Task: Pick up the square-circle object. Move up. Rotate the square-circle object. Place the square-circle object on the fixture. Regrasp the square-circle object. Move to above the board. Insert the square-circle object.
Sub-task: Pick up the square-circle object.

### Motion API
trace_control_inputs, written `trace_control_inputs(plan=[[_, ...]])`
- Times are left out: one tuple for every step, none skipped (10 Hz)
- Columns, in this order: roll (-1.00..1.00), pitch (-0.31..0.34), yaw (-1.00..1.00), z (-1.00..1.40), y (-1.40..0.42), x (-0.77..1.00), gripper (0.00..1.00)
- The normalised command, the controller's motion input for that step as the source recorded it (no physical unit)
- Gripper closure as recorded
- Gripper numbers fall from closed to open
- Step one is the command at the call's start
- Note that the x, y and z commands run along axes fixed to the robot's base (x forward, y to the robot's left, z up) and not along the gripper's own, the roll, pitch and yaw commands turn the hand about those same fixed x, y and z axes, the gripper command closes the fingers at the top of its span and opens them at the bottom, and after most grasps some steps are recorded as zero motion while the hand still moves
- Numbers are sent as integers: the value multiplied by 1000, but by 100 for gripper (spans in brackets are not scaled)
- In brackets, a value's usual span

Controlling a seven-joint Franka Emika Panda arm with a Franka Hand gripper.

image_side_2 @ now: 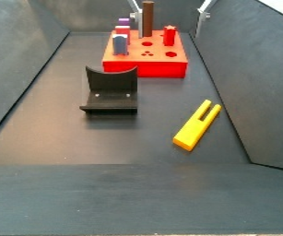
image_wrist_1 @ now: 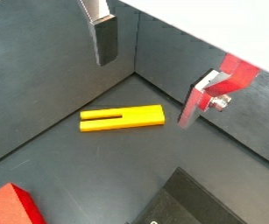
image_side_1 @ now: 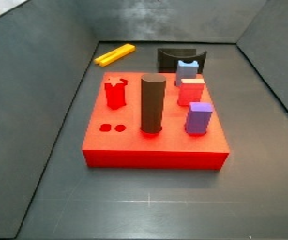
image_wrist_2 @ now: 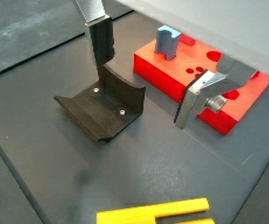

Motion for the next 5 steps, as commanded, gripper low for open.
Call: trace_control_inputs(plan=[[0,-150,-611,-240,0,-357,0],[-1,0,-946,-829,103,-217,0],[-46,0,-877,-917,186,-251,0],[-17,0,-660,-1000,377,-366,0],[0,0,-463,-1000,531,-440,0]])
